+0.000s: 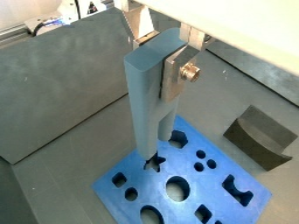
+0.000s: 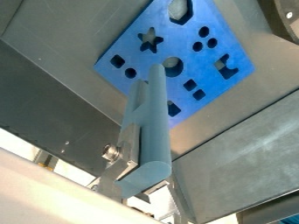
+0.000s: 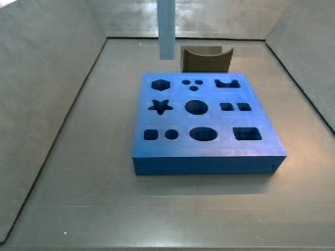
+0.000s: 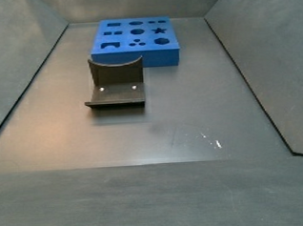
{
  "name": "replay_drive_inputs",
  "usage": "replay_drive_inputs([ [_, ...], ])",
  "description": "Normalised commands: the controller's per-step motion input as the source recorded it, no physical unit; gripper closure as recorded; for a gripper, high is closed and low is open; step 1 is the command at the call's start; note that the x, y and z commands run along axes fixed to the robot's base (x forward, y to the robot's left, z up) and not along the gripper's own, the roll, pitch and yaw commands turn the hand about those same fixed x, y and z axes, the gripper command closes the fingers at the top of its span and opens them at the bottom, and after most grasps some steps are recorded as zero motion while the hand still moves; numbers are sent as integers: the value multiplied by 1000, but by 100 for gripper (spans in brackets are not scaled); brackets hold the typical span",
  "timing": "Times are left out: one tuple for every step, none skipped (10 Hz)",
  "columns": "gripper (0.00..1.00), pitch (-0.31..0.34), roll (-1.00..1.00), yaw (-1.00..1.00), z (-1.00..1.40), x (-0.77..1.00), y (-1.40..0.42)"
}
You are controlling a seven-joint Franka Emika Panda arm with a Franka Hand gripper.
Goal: Insert the square-circle object.
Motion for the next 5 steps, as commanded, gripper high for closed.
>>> replay_drive_inputs([
  [100, 11, 0, 0, 0, 0, 0],
  [100, 0, 31, -203, -269, 0, -9],
  [100, -33, 0, -1000, -394, 0, -14],
  [100, -117, -13, -1000, -471, 0, -34],
  [100, -173, -19, -1000, -503, -23, -94],
])
